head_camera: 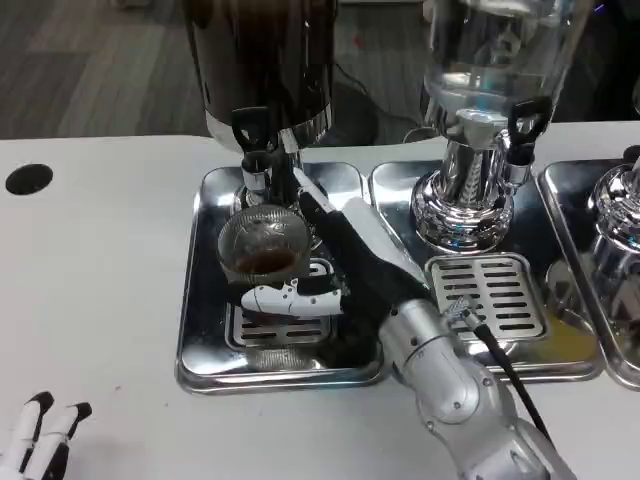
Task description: Grasp the cup under the faucet to collect the drink, then remove the cup.
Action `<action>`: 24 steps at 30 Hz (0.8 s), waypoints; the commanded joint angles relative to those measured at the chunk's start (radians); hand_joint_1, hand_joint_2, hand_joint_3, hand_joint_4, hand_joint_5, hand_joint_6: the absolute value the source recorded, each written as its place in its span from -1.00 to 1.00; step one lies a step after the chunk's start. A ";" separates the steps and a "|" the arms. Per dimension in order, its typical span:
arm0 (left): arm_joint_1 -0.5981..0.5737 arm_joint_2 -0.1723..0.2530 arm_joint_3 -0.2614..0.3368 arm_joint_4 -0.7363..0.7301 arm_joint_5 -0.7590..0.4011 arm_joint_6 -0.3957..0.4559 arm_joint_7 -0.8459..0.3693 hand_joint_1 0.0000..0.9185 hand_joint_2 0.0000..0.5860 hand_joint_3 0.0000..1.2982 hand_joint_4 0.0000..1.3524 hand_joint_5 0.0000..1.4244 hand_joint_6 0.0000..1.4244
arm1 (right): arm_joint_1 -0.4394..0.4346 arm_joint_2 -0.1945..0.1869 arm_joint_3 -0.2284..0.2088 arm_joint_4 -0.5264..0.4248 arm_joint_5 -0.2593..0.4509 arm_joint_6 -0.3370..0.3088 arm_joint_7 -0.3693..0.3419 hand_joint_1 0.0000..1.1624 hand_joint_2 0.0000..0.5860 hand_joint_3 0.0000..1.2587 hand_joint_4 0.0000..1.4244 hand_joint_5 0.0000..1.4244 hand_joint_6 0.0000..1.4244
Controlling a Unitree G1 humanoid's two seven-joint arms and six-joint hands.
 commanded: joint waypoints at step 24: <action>0.014 0.006 0.006 -0.006 -0.010 -0.009 -0.025 -1.00 -0.80 -0.70 -0.95 -0.82 -0.38 | -0.021 0.003 0.010 0.039 -0.044 0.043 -0.040 0.26 -0.73 -0.91 -0.99 -0.95 -1.00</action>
